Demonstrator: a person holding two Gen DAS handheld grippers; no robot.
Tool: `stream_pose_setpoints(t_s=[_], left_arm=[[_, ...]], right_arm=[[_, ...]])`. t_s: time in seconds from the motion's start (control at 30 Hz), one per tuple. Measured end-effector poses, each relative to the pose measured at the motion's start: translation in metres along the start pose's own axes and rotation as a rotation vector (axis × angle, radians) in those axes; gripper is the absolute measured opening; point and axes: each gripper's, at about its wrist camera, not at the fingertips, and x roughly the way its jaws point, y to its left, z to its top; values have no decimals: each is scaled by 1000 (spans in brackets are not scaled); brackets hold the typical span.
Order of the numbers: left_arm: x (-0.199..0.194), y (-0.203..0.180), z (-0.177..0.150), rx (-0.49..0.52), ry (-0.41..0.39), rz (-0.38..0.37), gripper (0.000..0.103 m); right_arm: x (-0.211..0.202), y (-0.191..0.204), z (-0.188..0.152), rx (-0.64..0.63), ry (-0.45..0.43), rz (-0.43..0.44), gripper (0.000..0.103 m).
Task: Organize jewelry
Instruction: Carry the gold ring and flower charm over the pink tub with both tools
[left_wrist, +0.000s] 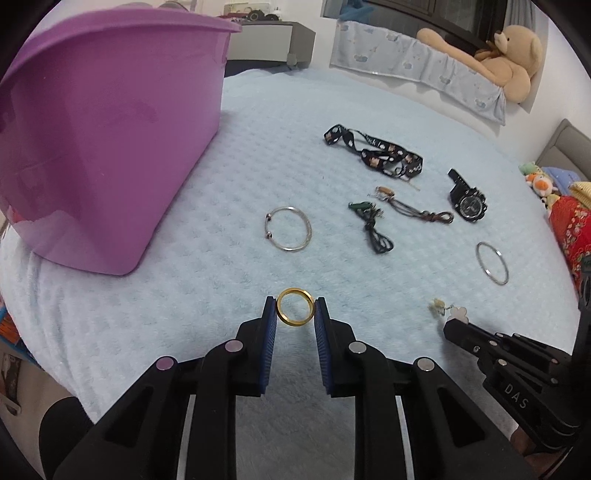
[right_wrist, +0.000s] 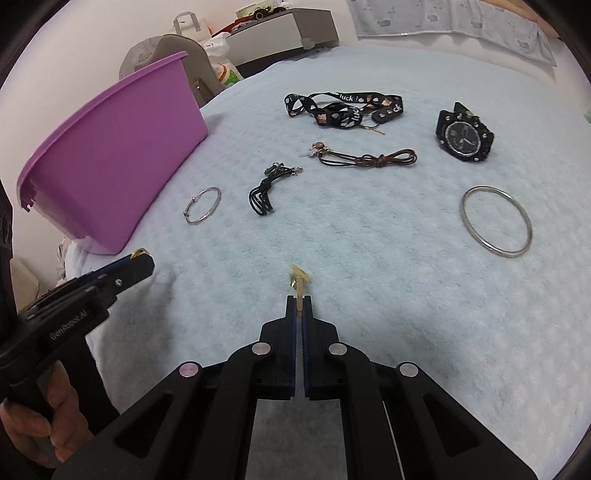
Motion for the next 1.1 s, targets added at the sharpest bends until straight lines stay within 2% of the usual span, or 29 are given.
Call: stream_pose_setpoints(t_s=[0.3,0.6,0.83,1.1], left_arm=[[-39,1,12,12,-39,-29,20],[-92,18,52,10,-139,-14,20],[-130,57,95,-24,-215,47,21],[-161,124,147,-76,-283,147,21]], right_arm=[[-38,19,12,-31,-60,-6,3],[-83,66,58,-90,-164,38,3],[-102,123,109,-152,-228,120,3],[-103,201,172,-253,-269,246,3]])
